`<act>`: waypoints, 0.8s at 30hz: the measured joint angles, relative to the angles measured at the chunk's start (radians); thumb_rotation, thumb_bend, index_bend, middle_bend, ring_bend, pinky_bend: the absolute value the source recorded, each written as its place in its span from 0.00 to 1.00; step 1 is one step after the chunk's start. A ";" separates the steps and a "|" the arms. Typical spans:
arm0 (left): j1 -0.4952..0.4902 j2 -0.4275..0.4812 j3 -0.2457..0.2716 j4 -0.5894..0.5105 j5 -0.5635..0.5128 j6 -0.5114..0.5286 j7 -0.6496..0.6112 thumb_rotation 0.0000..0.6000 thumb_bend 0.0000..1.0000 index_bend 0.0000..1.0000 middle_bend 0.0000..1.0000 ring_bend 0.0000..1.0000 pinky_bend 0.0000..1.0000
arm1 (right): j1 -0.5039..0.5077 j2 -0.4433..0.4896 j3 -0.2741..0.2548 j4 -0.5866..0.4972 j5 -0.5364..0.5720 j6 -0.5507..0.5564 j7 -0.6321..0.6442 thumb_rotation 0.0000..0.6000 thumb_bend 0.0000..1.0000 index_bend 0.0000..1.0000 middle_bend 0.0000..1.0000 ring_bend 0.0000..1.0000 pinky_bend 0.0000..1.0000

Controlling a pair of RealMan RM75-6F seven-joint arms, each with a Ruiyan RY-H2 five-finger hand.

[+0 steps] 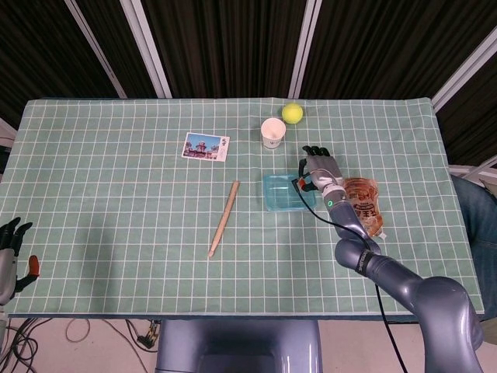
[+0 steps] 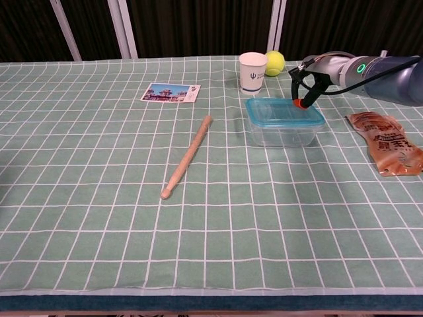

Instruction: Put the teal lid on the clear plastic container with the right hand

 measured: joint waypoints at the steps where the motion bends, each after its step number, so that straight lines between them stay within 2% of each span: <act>1: 0.000 0.000 0.000 0.000 0.000 0.000 0.000 1.00 0.57 0.11 0.00 0.00 0.00 | 0.000 0.000 0.000 0.001 0.000 -0.002 -0.001 1.00 0.47 0.65 0.11 0.00 0.00; 24: 0.001 0.001 0.000 -0.001 0.005 0.005 -0.004 1.00 0.57 0.11 0.00 0.00 0.00 | 0.000 0.004 -0.031 0.001 0.039 -0.042 -0.052 1.00 0.47 0.66 0.11 0.00 0.00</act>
